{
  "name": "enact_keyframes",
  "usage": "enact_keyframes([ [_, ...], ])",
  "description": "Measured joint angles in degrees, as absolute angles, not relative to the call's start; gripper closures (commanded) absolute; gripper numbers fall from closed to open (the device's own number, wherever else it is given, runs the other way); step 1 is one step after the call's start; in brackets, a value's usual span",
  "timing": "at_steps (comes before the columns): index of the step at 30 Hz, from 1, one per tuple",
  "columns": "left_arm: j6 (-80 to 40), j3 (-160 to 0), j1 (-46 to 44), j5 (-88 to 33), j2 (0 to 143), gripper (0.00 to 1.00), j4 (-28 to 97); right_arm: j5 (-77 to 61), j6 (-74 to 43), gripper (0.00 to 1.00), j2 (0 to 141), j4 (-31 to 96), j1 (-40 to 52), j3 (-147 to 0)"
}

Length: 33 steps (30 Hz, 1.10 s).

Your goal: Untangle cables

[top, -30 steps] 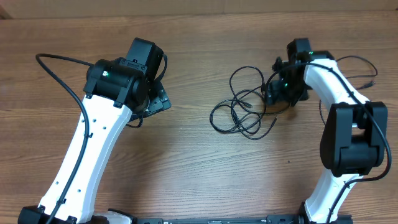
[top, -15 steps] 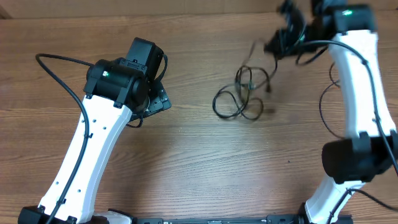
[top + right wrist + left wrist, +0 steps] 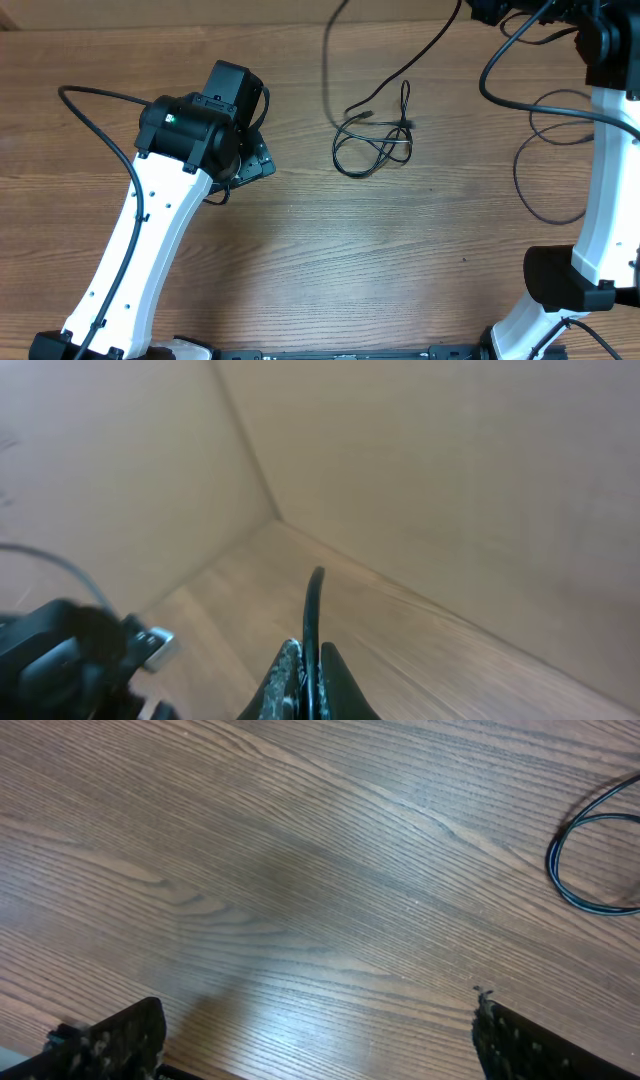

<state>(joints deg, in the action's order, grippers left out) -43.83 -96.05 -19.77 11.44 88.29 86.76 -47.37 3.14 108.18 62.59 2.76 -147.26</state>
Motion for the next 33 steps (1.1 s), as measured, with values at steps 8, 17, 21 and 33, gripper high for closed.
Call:
enact_keyframes([
  [8,-43.3,-96.1,-19.8,11.4,88.3,0.03,86.7,-8.8,0.2,0.96,108.2,74.4,2.6,-147.3],
  [17,-43.3,-96.1,-19.8,11.4,88.3,0.03,86.6,18.5,-8.7,0.96,108.3,80.8,-10.0,-147.3],
  [21,-43.3,-96.1,-19.8,11.4,88.3,0.03,86.6,20.7,-12.3,0.96,108.5,81.8,-17.1,-145.6],
  [33,-43.3,-96.1,-19.8,11.2,88.3,0.03,86.5,13.6,-14.9,0.13,114.3,83.0,-22.2,-133.6],
])
